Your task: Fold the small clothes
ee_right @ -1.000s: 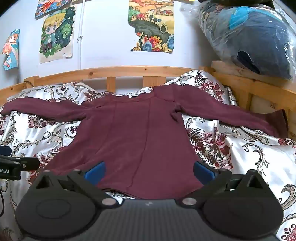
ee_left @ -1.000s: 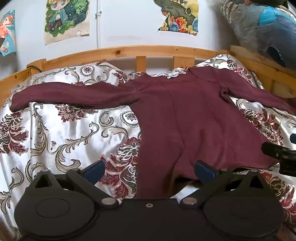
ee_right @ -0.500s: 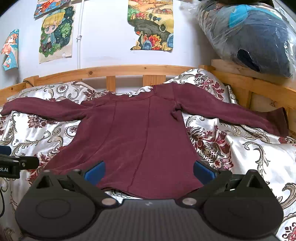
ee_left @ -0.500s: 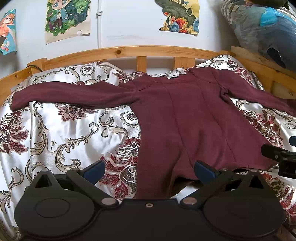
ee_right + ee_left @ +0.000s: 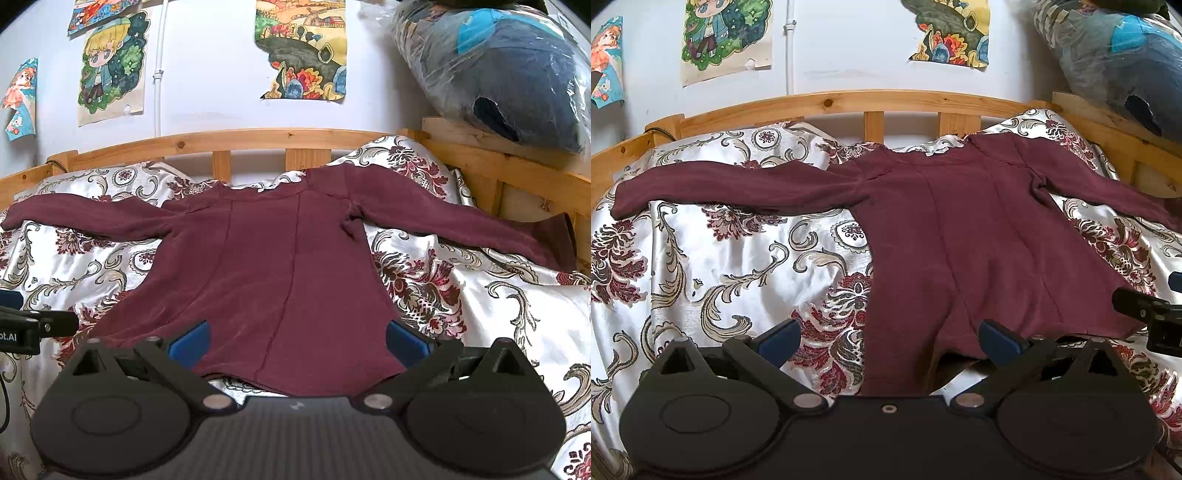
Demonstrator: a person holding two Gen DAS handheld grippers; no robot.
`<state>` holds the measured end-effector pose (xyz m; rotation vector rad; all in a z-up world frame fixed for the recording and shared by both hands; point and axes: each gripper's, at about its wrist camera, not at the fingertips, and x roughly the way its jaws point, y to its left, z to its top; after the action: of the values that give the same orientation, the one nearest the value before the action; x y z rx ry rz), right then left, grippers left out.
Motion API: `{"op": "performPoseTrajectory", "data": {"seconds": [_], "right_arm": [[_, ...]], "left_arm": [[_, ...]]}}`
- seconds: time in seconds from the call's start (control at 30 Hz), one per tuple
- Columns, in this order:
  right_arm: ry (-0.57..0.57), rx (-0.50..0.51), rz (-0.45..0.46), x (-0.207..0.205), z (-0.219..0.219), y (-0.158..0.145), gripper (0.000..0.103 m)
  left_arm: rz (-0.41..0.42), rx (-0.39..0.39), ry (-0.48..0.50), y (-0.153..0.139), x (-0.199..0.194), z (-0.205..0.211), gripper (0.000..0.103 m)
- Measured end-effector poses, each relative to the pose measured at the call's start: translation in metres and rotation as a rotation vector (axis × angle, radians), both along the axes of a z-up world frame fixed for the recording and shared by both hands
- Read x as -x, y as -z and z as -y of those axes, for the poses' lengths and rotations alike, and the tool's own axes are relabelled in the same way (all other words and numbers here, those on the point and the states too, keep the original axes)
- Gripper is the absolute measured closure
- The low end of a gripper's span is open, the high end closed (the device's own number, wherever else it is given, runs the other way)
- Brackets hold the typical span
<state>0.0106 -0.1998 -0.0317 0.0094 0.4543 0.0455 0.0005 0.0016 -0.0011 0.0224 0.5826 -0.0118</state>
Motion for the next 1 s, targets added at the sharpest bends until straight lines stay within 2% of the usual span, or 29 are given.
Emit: {"op": "performPoseTrajectory", "data": {"seconds": [1.0], "right_arm": [[-0.002,-0.004,-0.003,0.0005,-0.0021,0.0009,0.0]], "left_arm": [[-0.001,0.002,-0.001,-0.0006,-0.0004,-0.0005,0.001]]}}
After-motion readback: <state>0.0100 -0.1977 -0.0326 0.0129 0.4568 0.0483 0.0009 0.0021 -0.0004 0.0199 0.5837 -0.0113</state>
